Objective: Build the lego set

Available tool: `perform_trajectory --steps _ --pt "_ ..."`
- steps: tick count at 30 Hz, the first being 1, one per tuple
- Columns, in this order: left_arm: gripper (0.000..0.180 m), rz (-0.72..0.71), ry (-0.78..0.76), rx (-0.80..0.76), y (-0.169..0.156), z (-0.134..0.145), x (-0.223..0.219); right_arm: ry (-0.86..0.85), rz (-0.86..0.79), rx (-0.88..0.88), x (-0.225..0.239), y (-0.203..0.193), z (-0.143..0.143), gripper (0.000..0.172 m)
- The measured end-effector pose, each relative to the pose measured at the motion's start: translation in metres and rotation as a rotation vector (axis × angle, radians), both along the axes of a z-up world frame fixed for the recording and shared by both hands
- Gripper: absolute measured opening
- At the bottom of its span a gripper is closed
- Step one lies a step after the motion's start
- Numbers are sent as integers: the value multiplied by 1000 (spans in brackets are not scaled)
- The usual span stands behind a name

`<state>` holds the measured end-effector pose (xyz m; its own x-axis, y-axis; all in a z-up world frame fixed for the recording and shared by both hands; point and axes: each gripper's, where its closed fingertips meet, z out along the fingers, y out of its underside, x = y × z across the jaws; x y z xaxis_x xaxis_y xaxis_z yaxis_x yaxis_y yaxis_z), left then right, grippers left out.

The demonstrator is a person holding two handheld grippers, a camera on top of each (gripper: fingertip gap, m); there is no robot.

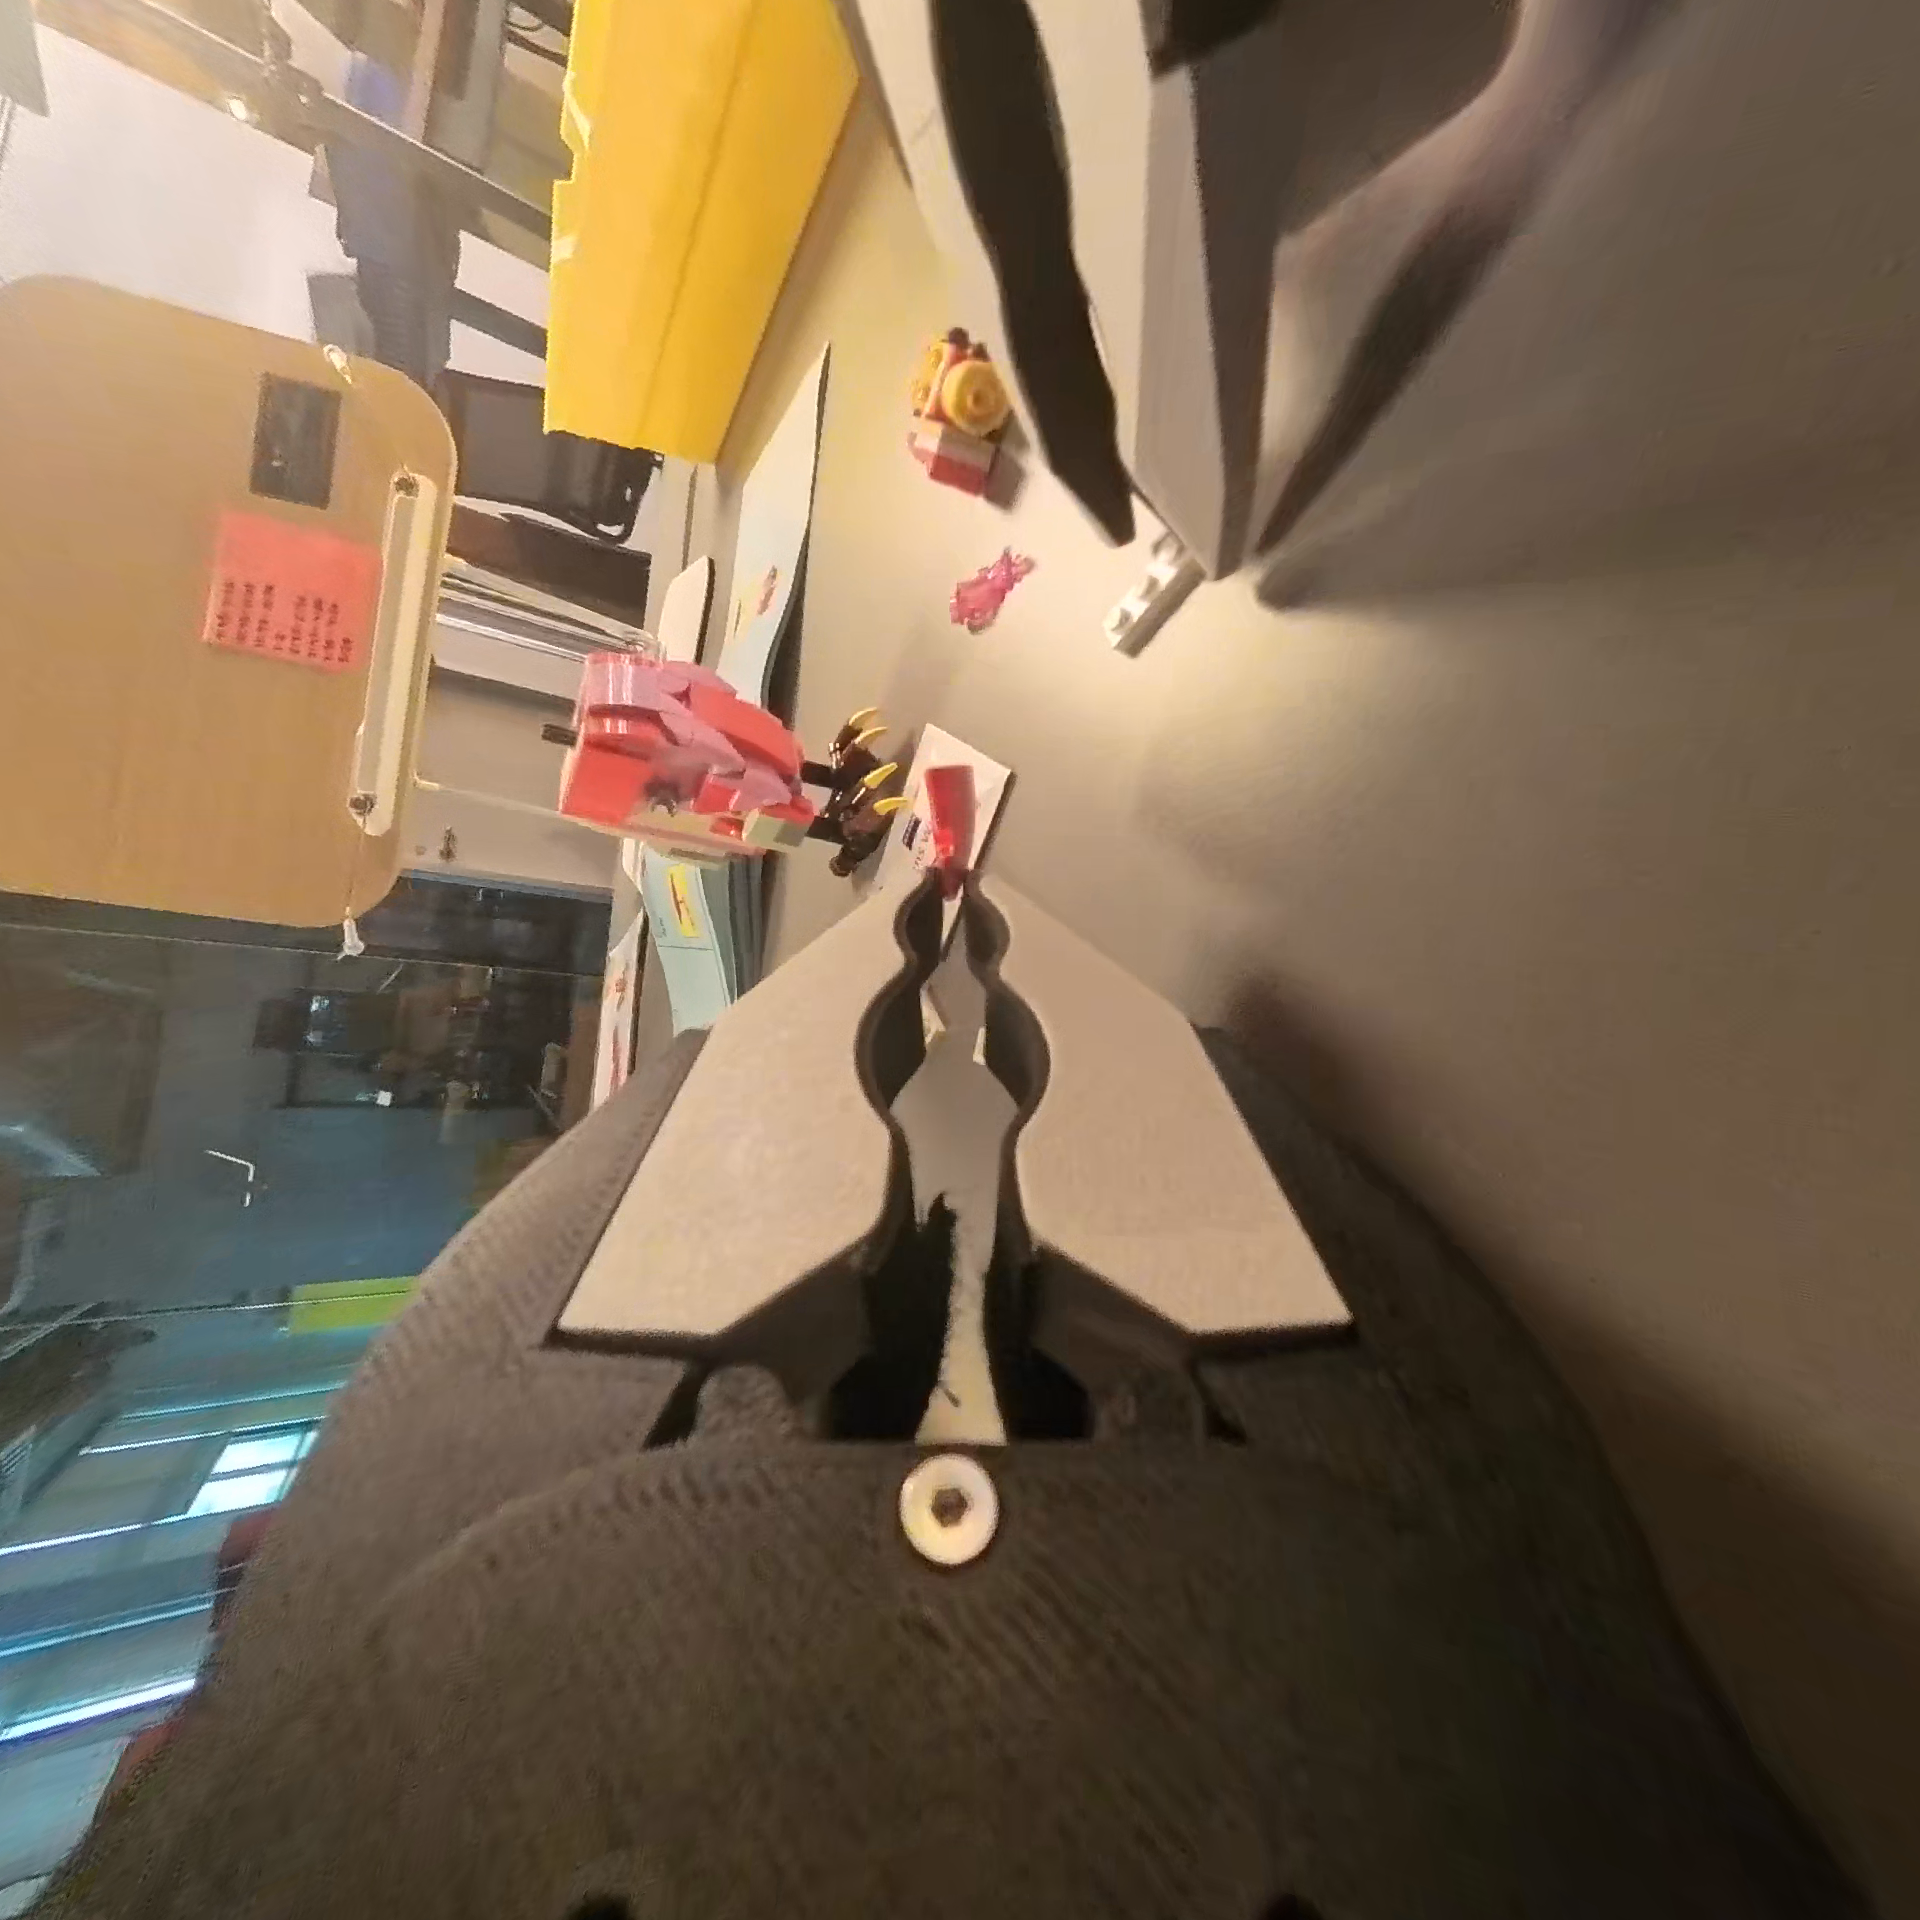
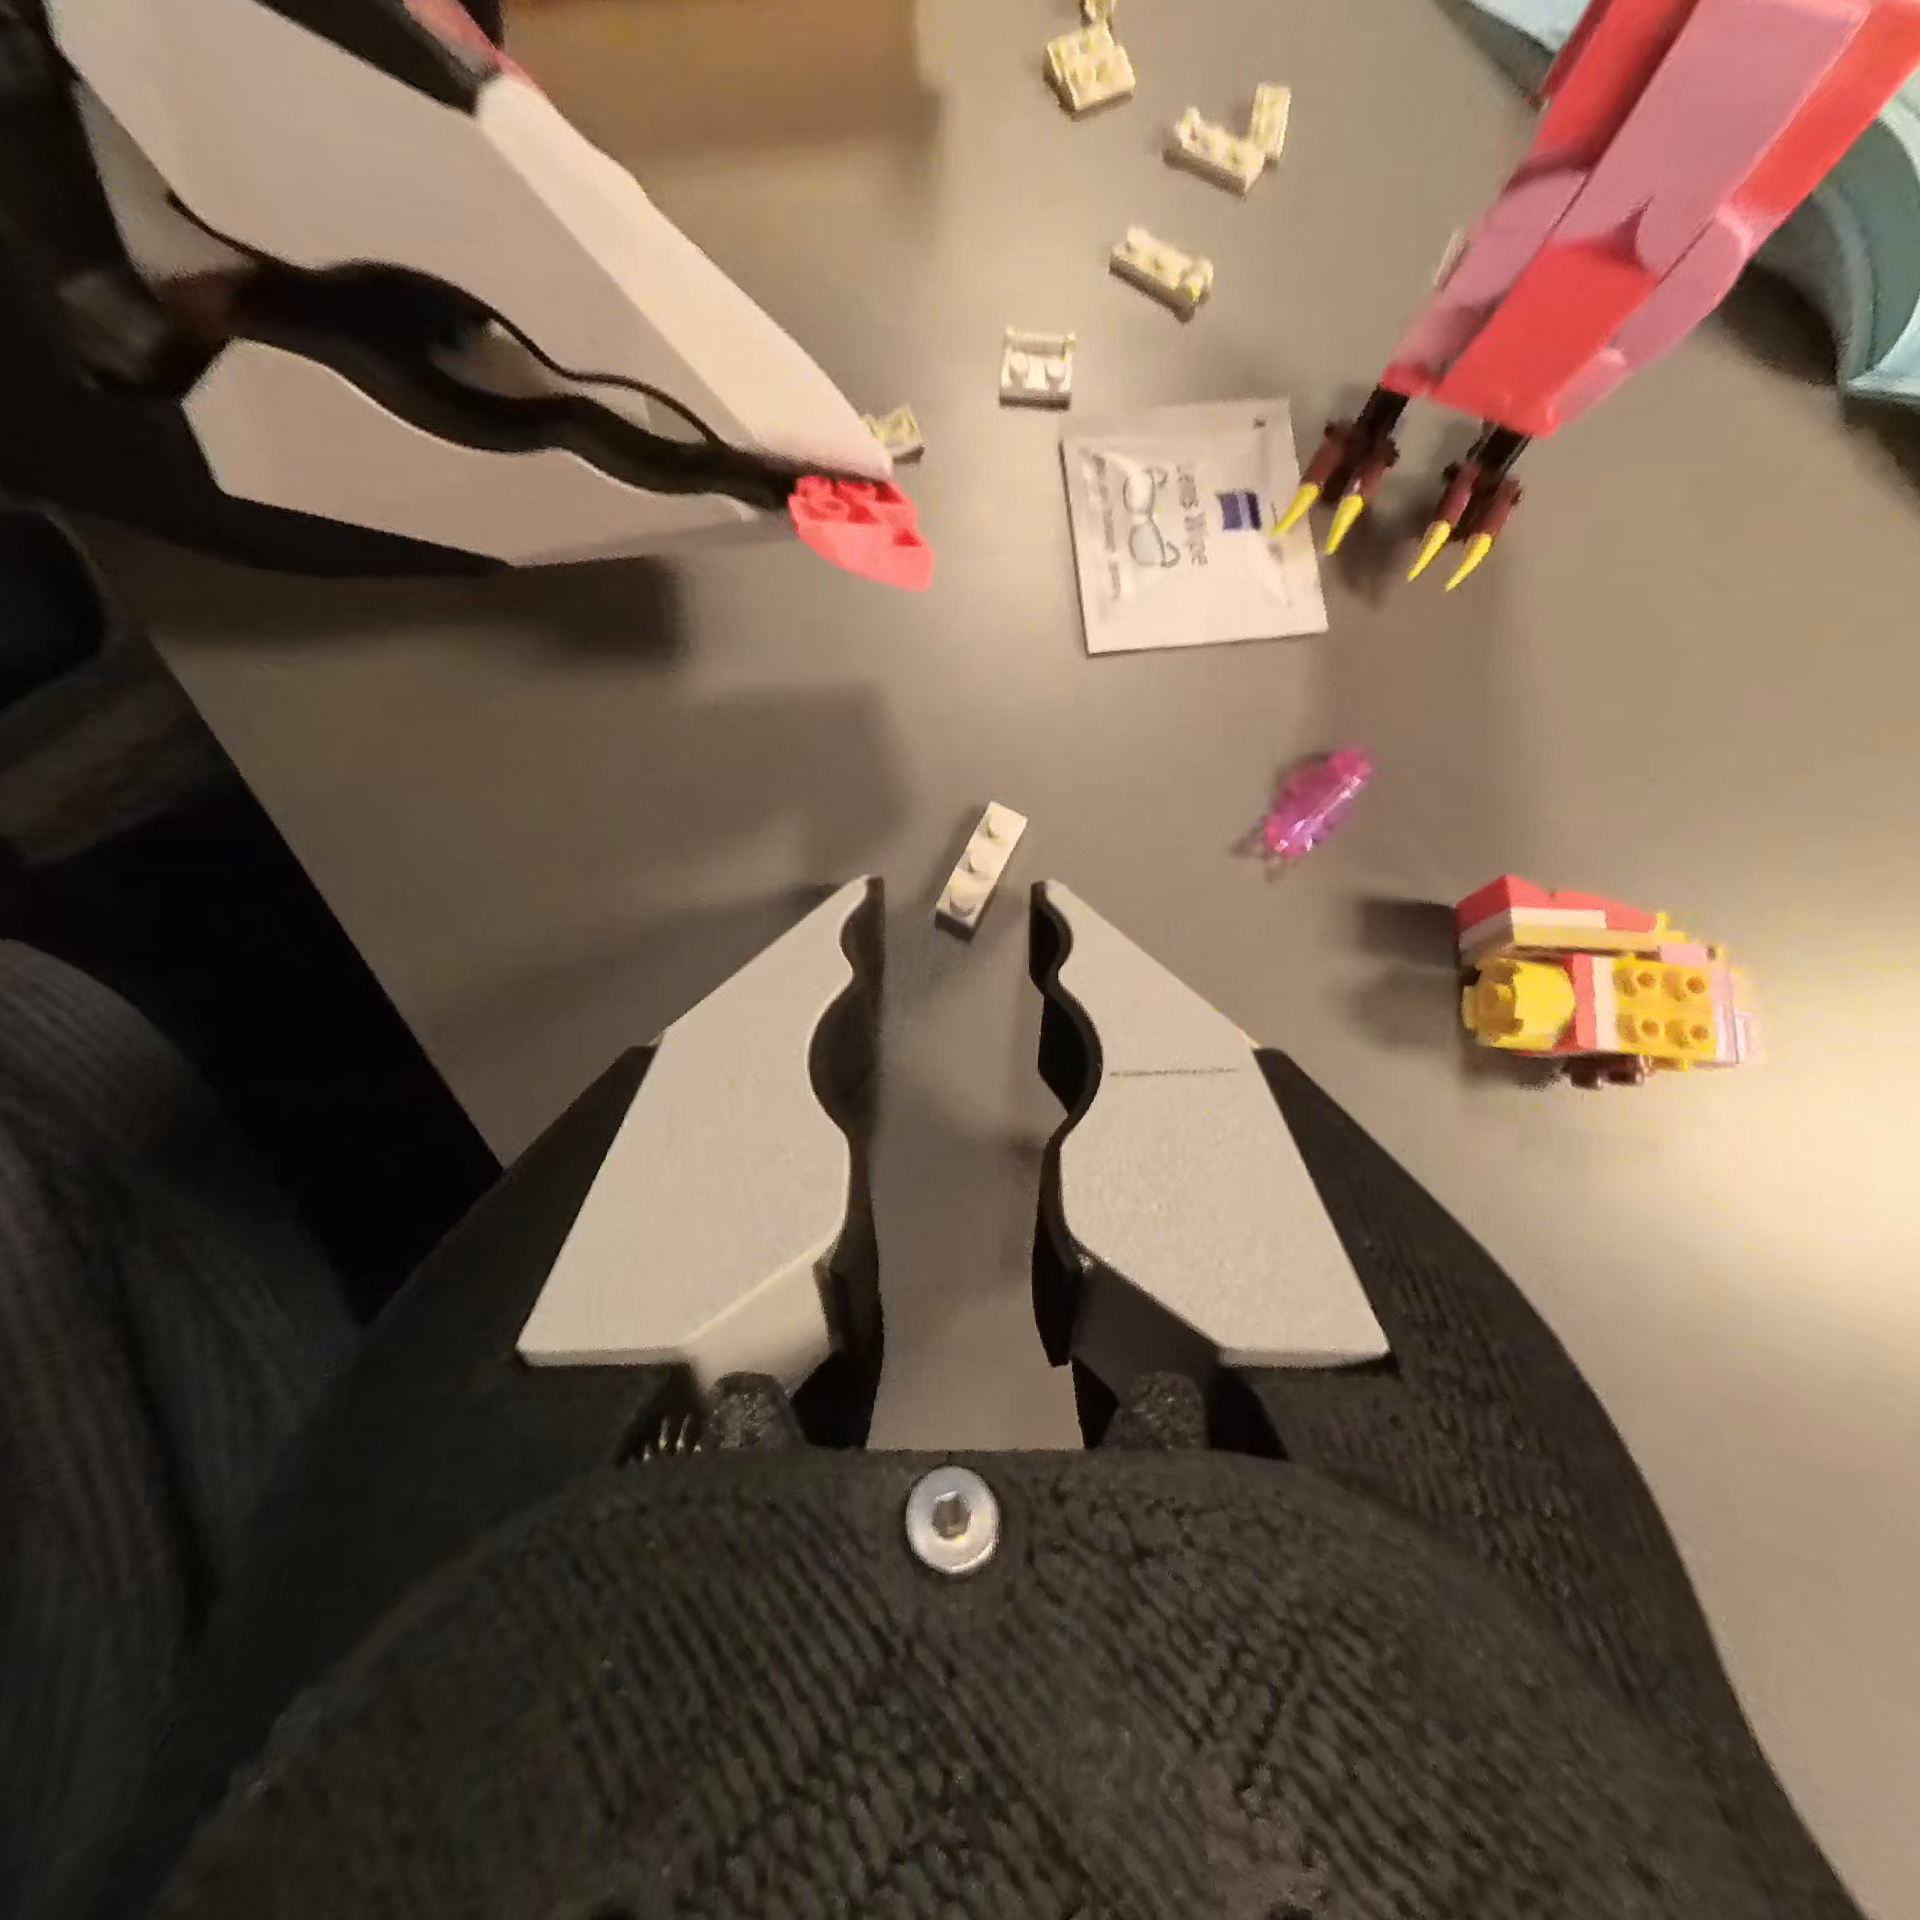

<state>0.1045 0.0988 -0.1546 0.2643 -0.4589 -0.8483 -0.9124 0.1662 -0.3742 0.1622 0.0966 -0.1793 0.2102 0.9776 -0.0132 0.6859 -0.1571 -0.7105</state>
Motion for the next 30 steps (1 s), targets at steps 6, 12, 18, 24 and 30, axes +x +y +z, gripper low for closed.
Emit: perform_trajectory --steps 6,12,18,24,30 --pt "2 -17 -31 -4 -2 2 1 -55 13 81 -6 1 -3 7" --pt "2 -27 -62 -27 -4 3 2 -161 202 402 -7 11 -1 5" --pt "2 -47 -113 -80 -7 1 5 -296 610 1132 -7 22 10 4" --pt "2 -96 -290 -563 -25 -23 19 -261 782 1362 -6 17 22 5" --pt "2 -30 -195 -847 -29 -29 16 -214 777 1415 -7 18 29 5"
